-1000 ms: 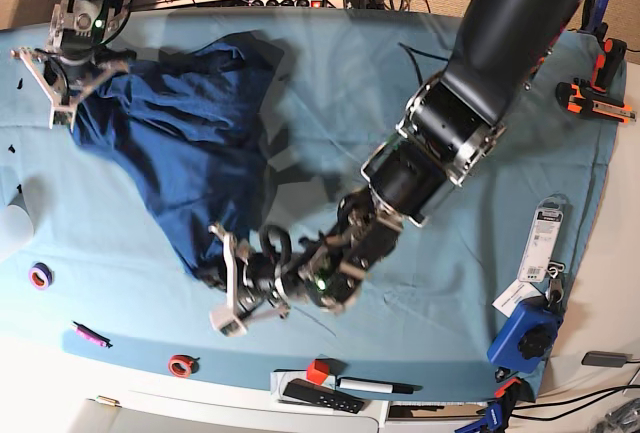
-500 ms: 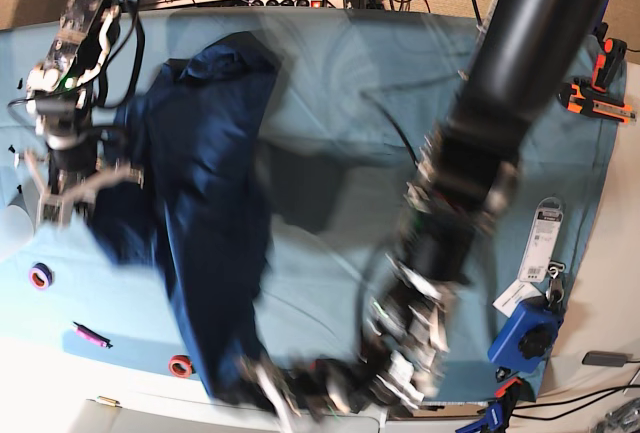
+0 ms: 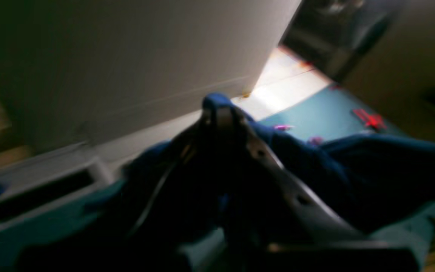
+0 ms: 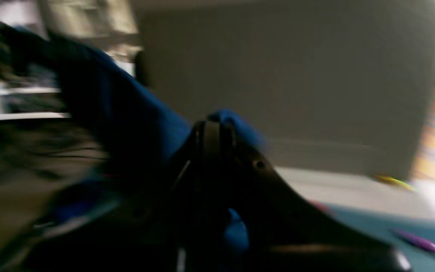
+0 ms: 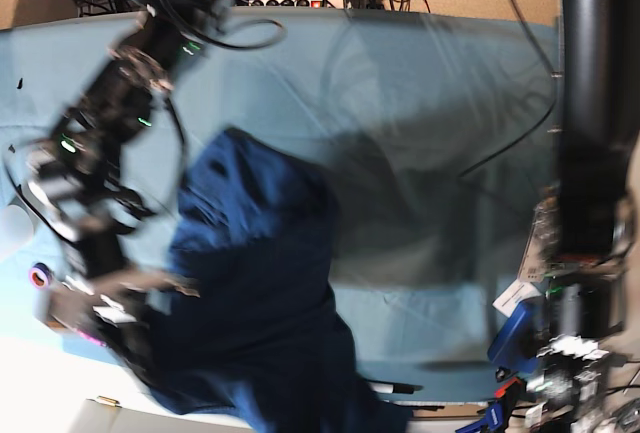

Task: Layout the t-shirt on the table in an organized manner, then fold the t-shirt properly
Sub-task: 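Lift the shirt with both grippers and shake it out in the air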

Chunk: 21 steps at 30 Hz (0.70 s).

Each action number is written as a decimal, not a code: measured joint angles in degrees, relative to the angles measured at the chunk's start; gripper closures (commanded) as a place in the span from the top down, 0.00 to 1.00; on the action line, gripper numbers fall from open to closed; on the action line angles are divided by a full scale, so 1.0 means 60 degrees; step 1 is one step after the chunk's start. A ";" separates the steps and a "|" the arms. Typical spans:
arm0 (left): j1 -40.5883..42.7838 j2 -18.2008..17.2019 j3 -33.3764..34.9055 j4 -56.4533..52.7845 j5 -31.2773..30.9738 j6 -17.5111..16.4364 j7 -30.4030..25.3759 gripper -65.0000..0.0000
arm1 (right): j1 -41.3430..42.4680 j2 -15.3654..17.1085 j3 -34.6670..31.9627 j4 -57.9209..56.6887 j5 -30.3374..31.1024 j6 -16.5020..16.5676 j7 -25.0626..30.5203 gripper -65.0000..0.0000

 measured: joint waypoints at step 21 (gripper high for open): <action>-0.0095 -0.0106 0.0000 -0.0266 -0.0470 0.0222 -0.0127 0.00 | 0.0051 -0.0707 -0.6102 -0.0087 -0.3759 -0.1563 0.0295 0.00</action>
